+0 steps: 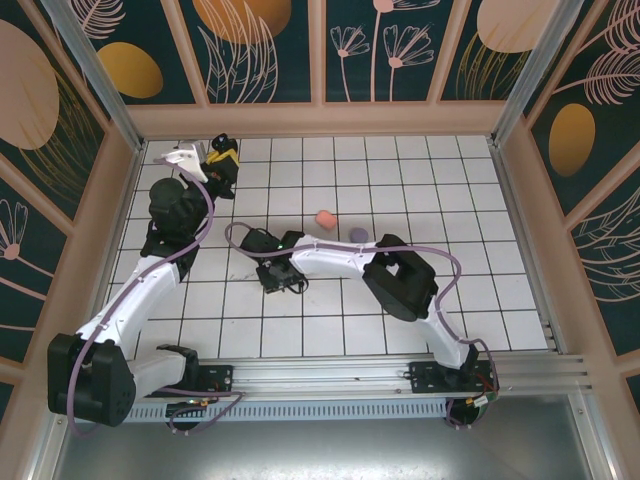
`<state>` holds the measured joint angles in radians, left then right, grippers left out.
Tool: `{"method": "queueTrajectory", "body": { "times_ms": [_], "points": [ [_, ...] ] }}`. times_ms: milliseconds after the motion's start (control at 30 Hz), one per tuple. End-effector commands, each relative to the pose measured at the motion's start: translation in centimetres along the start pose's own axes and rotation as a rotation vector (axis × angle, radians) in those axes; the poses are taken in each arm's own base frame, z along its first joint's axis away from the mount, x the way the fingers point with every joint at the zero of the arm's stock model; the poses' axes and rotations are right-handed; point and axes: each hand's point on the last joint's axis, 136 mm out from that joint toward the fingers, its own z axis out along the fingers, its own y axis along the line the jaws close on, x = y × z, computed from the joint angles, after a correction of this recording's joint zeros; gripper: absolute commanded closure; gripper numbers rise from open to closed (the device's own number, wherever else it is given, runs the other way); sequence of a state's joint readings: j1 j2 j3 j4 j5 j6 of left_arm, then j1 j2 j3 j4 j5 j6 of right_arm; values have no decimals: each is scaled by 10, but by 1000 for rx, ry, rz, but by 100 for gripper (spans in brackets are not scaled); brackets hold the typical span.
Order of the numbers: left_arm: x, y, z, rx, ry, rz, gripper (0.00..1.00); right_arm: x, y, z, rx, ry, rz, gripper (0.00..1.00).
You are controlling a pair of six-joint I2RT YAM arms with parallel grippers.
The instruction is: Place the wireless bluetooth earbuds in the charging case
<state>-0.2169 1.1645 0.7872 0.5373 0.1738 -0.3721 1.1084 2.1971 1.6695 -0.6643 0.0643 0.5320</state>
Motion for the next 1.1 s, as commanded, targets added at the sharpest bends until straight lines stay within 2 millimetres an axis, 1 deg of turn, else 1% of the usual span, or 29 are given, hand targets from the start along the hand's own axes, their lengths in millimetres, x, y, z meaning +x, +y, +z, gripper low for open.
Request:
{"method": "queueTrajectory", "body": {
  "times_ms": [0,133,400,567,700,800,900,1000,1067],
  "points": [
    [-22,-4,-5,6,-61,13,100,6,-3,4,51,26,2,64],
    [-20,-4,-5,11,-58,13,100,9,-5,10,67,37,5,67],
    [-19,-4,-6,14,-56,10,100,15,-5,12,77,50,7,71],
    [-19,-7,-6,30,-55,5,100,18,-4,9,66,45,13,83],
    [-18,-9,-5,45,-50,-2,100,14,-5,0,52,20,28,87],
    [-18,-13,-6,64,-46,0,100,3,-7,-15,37,-22,47,88],
    [-15,-19,-8,103,-34,9,100,-15,-13,-42,17,-97,72,89],
    [-10,-31,-13,177,-22,23,100,-37,-21,-81,-15,-192,100,90],
    [-4,-41,-17,238,-9,25,100,-53,-30,-109,-34,-261,118,90]
  ]
}}
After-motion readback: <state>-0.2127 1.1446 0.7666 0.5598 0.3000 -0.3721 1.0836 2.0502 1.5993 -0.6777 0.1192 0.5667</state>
